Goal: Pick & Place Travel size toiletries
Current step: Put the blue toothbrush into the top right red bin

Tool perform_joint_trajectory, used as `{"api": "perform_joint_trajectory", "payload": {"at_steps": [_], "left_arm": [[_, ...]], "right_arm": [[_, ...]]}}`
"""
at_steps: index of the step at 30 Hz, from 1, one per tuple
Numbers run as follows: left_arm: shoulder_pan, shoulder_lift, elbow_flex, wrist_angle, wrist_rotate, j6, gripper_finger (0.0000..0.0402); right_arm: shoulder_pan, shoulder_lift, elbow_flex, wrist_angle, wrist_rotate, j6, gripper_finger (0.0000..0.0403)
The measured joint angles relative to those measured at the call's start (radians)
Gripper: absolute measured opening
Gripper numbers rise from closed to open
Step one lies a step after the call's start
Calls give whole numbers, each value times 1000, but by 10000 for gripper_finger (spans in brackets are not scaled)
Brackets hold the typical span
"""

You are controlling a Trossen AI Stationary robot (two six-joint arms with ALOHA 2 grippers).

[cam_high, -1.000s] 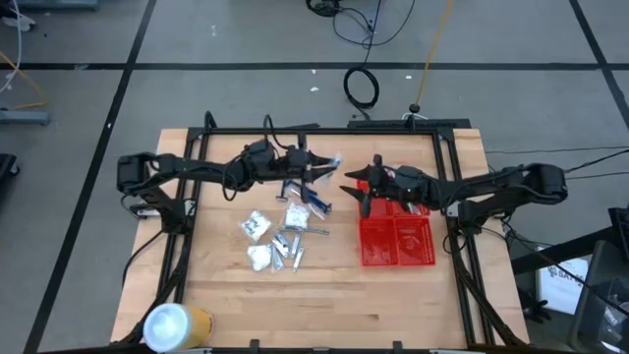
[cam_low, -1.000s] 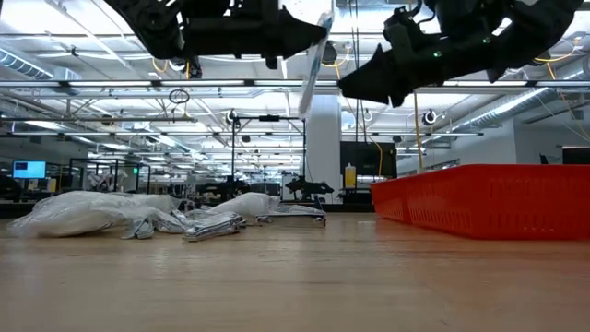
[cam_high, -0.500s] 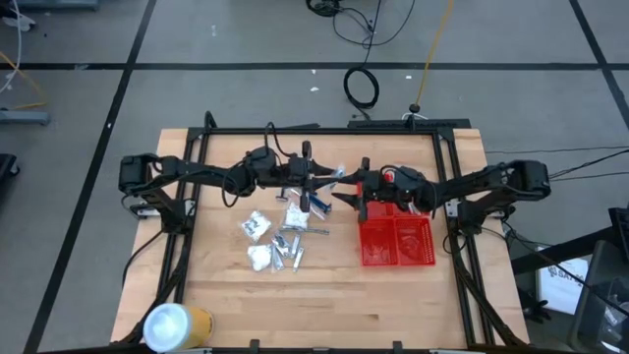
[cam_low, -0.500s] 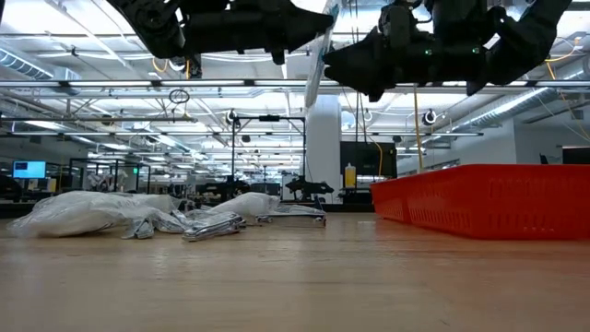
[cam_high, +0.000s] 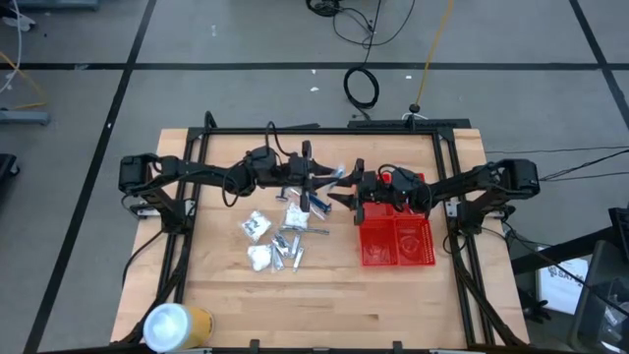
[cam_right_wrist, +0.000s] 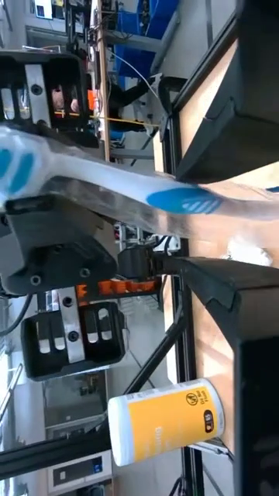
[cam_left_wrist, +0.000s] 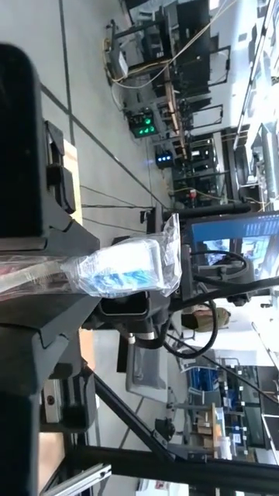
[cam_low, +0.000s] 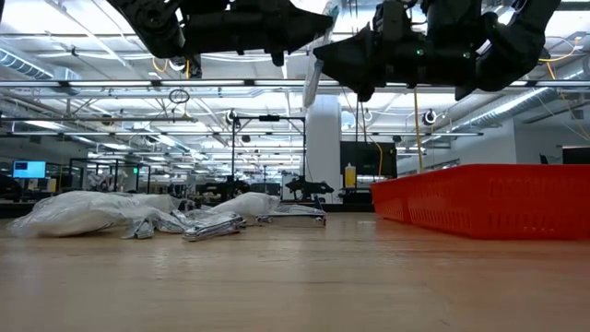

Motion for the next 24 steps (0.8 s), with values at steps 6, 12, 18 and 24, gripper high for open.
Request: {"api": "perform_joint_trajectory", "payload": {"at_steps": [6,12,18,24], "left_arm": [[0,0,0,-4,0,-3,35],[0,0,0,-2,8,-16,44],[-2,0,0,-6,7,-19,51],[-5,-1,0,-13,-116,-85,95]], "right_arm": [[-3,0,0,8,2,-27,89],[-4,0,0,8,5,-57,24],[-4,-1,0,-2,6,-70,18],[-6,-1,0,-15,29,-48,17]]}}
